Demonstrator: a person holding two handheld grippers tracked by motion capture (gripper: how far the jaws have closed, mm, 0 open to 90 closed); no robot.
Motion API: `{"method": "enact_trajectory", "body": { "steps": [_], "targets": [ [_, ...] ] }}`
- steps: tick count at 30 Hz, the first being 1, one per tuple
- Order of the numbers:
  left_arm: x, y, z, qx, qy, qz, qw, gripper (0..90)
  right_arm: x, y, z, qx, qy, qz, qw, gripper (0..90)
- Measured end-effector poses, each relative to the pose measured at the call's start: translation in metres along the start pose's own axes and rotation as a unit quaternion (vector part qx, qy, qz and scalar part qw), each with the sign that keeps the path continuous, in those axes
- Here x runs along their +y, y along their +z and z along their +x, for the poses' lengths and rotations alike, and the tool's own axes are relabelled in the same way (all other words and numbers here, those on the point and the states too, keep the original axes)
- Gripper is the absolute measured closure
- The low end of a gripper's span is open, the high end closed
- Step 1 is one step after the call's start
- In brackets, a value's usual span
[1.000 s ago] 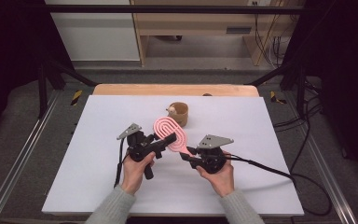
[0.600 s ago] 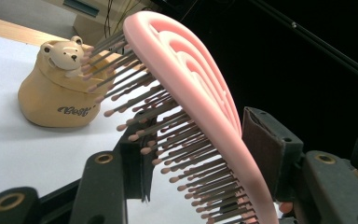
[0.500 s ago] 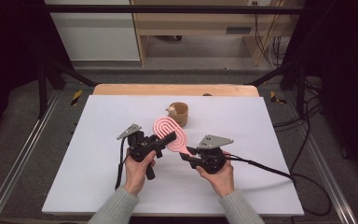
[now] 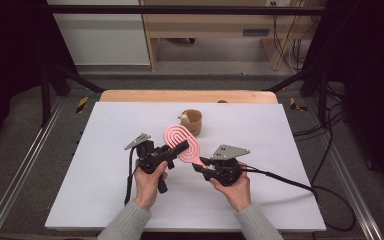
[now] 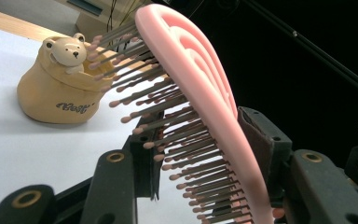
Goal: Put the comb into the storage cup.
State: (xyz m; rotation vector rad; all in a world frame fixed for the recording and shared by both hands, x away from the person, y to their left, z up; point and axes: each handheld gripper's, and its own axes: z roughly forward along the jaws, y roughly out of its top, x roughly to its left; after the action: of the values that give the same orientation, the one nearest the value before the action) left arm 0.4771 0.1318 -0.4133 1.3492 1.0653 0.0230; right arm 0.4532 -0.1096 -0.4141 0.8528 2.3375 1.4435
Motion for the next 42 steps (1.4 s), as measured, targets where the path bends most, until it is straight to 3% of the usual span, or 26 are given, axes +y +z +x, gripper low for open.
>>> {"method": "enact_trajectory", "body": {
  "steps": [11, 23, 29, 42],
  "targets": [
    [0.000, -0.002, -0.003, -0.002, -0.002, -0.006, 1.0000, 55.7, -0.001, 0.001, 0.000, 0.002, -0.005, -0.003, 1.0000, 69.7],
    [0.000, -0.003, -0.009, -0.014, 0.014, -0.005, 0.9998, 60.3, -0.001, 0.003, 0.000, 0.007, -0.008, 0.001, 0.9999, 70.0],
    [0.001, -0.005, -0.010, -0.031, 0.019, -0.006, 0.9993, 61.4, -0.001, 0.002, 0.001, 0.012, -0.008, -0.004, 0.9999, 70.2],
    [0.002, -0.006, -0.018, -0.044, 0.039, -0.020, 0.9981, 62.6, 0.000, 0.000, 0.001, 0.019, -0.005, -0.015, 0.9997, 70.3]
  ]
}}
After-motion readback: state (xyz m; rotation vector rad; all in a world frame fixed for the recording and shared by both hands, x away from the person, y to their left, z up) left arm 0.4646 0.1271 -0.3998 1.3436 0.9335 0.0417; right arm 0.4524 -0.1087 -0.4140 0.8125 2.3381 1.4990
